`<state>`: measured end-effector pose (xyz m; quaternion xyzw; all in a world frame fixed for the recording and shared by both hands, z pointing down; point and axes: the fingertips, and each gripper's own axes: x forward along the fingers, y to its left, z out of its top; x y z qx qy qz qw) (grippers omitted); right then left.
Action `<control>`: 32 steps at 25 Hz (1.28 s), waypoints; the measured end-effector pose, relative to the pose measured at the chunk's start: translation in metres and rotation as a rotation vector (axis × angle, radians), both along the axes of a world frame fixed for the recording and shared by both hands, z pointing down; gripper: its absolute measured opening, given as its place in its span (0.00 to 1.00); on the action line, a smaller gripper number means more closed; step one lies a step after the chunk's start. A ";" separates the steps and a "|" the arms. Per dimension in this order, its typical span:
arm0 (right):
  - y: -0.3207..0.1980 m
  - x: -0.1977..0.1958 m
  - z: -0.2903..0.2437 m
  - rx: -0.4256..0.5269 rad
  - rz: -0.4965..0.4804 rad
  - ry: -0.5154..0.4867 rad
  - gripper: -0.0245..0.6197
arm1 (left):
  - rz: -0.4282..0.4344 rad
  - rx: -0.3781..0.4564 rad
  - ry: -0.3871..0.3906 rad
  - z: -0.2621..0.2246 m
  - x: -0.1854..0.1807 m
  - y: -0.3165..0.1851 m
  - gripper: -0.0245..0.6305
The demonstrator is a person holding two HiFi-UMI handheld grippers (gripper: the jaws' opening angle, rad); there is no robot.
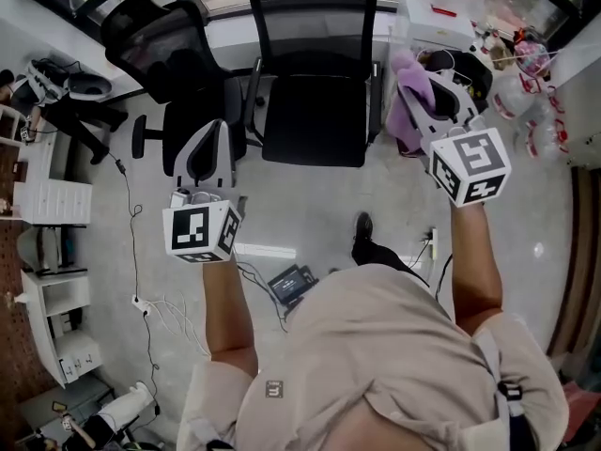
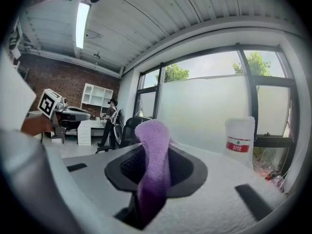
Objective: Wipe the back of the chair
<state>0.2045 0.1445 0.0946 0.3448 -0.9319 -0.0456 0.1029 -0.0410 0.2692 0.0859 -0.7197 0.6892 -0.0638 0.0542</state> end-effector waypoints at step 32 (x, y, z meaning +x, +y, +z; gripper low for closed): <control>-0.199 -0.067 0.019 -0.003 0.021 0.012 0.18 | 0.055 0.023 0.009 0.018 -0.069 -0.233 0.05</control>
